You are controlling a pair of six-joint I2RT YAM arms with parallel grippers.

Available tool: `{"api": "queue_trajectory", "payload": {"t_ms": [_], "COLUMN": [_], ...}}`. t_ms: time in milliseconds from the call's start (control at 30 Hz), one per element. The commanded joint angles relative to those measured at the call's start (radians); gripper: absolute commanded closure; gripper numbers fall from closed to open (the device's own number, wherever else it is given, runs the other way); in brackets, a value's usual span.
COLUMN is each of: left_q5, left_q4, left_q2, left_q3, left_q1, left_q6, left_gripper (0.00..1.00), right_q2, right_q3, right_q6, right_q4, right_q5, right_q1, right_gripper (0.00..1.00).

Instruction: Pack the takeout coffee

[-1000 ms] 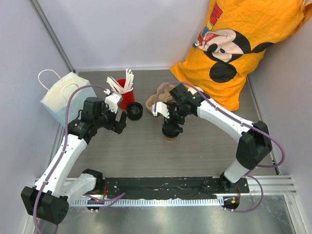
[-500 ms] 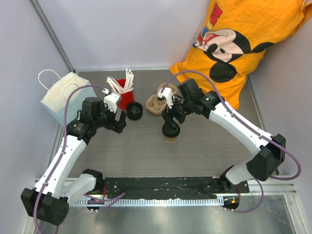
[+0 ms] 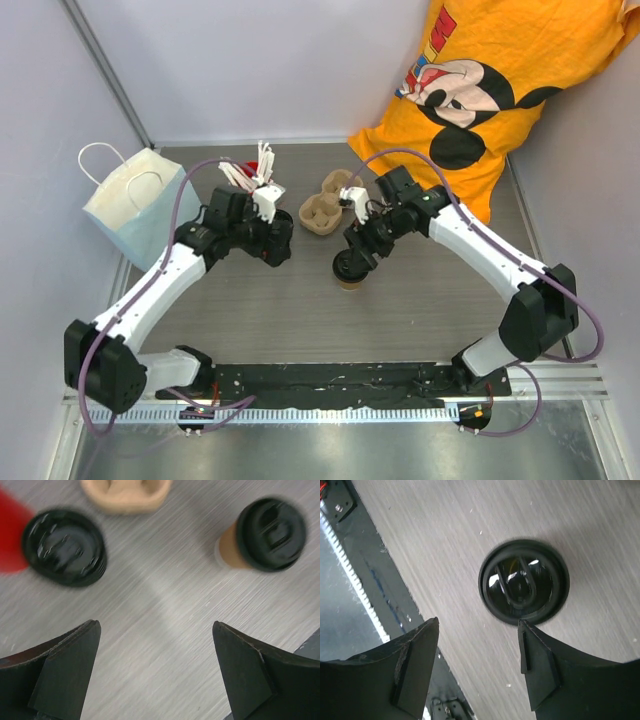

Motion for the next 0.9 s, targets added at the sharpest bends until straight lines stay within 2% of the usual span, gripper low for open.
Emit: {"api": "queue_trajectory", "payload": {"t_ms": [0, 200, 400, 533, 867], "left_q5": [0.139, 0.288, 0.403, 0.488, 0.592], "left_q4": [0.196, 0.39, 0.594, 0.785, 0.95], "left_q2": [0.096, 0.225, 0.335, 0.372, 0.429], "left_q3": [0.084, 0.128, 0.102, 0.044, -0.027], "left_q1": [-0.032, -0.089, -0.131, -0.135, -0.143], "left_q6": [-0.07, -0.163, -0.259, -0.351, -0.46], "left_gripper": [0.0, 0.0, 0.0, 0.0, 0.0], "right_q2": [-0.082, -0.09, -0.036, -0.004, 0.056], "right_q3": [-0.045, -0.179, -0.22, -0.229, -0.246], "right_q6": [-0.138, -0.294, -0.322, -0.337, -0.327], "right_q4": [-0.127, -0.141, -0.073, -0.043, 0.027], "right_q5": [-0.145, -0.186, -0.273, -0.345, -0.468], "right_q1": [-0.036, -0.044, -0.047, -0.062, -0.169], "right_gripper": [0.3, 0.3, 0.29, 0.29, 0.29]}}
